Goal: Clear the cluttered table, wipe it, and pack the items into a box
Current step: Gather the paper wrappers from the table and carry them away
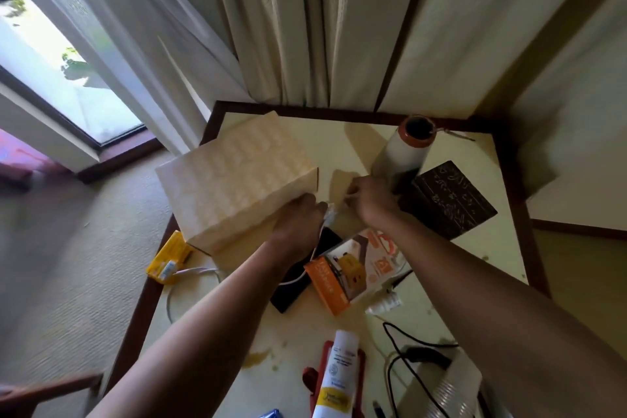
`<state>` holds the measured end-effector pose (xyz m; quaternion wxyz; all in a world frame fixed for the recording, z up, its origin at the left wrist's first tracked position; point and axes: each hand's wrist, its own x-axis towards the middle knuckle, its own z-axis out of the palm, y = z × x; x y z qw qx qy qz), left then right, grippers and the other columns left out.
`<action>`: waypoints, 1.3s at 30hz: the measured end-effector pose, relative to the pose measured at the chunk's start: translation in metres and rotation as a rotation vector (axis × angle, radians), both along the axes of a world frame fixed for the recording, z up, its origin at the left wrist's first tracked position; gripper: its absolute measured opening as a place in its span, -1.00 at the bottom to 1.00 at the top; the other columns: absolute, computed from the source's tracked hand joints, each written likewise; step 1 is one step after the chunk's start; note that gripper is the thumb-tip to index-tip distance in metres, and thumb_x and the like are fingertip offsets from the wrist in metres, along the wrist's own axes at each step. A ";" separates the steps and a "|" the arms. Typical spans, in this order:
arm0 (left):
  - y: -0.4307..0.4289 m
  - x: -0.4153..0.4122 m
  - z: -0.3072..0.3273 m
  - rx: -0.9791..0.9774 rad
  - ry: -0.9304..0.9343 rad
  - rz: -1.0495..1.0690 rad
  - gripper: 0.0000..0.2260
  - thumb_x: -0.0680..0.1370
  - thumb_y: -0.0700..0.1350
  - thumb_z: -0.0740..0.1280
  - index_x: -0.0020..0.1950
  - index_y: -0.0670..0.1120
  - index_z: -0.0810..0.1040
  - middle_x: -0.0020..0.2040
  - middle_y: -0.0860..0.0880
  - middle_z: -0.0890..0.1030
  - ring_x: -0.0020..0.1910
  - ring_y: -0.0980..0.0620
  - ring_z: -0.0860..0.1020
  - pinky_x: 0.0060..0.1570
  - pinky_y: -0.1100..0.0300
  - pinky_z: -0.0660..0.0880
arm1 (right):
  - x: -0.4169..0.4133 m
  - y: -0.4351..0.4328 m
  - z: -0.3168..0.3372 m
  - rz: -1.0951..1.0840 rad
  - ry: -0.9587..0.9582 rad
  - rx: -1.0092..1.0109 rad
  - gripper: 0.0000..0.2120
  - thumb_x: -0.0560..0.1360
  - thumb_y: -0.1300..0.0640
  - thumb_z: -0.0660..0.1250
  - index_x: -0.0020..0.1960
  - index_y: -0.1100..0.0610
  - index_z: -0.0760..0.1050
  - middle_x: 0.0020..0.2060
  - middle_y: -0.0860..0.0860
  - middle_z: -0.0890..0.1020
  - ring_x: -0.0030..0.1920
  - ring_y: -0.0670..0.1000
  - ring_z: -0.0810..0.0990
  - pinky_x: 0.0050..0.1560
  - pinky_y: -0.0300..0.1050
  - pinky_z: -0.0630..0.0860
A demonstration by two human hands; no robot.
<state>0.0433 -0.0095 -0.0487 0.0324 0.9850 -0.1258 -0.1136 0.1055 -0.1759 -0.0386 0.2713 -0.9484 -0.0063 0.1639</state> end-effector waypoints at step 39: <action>-0.032 0.008 0.017 -0.519 0.028 0.108 -0.67 0.54 -0.44 0.22 0.25 -0.18 0.44 -0.04 -0.16 0.64 -0.14 -0.18 0.65 -0.26 -0.01 0.57 | -0.110 -0.080 0.038 -0.044 -0.309 0.181 -0.77 0.50 0.26 0.23 0.02 0.30 0.63 -0.06 0.12 0.62 -0.07 0.10 0.62 -0.07 -0.13 0.55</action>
